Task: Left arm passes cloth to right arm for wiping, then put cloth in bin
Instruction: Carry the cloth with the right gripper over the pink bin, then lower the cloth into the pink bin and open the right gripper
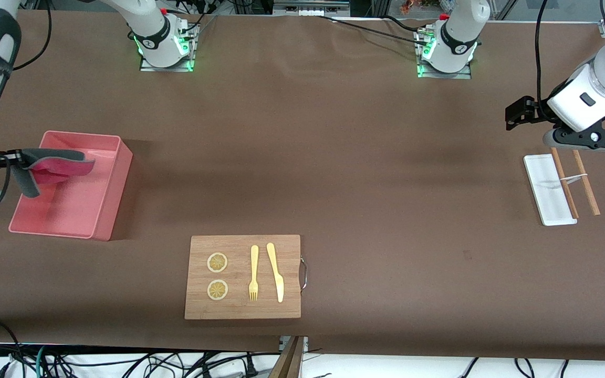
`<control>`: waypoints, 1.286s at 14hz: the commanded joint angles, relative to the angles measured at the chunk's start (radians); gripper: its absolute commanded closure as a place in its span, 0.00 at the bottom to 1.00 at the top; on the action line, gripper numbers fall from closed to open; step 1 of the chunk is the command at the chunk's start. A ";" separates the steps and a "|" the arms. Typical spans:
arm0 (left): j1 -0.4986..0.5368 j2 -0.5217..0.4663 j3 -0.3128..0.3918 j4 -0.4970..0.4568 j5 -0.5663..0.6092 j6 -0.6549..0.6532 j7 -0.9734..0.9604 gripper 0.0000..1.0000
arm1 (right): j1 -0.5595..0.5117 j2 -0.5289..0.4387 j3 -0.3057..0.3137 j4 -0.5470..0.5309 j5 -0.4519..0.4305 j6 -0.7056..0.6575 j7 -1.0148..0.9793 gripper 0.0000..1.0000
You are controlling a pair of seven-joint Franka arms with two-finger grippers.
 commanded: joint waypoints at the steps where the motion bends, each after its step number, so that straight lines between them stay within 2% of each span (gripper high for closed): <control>1: 0.006 0.015 -0.001 0.028 0.016 -0.018 0.019 0.00 | 0.001 0.042 0.005 -0.028 -0.006 0.061 -0.027 1.00; 3: 0.006 0.015 -0.001 0.028 0.016 -0.018 0.019 0.00 | -0.002 0.066 0.009 -0.068 0.006 0.150 -0.027 1.00; 7: 0.006 0.015 -0.001 0.028 0.016 -0.017 0.019 0.00 | -0.002 0.114 0.037 -0.091 0.023 0.207 -0.018 1.00; 14: 0.006 0.015 -0.001 0.028 0.016 -0.017 0.019 0.00 | -0.010 0.118 0.091 -0.201 0.028 0.358 -0.009 1.00; 15: 0.006 0.015 -0.001 0.028 0.016 -0.017 0.019 0.00 | -0.010 0.120 0.091 -0.203 0.028 0.363 -0.009 0.68; 16: 0.006 0.015 -0.001 0.028 0.018 -0.017 0.019 0.00 | -0.013 0.118 0.091 -0.204 0.032 0.375 -0.009 0.15; 17: 0.006 0.015 -0.001 0.028 0.018 -0.017 0.019 0.00 | -0.024 0.111 0.097 -0.204 0.038 0.372 -0.010 0.00; 18: 0.006 0.015 -0.001 0.028 0.016 -0.017 0.019 0.00 | -0.033 0.103 0.103 -0.204 0.039 0.365 -0.010 0.00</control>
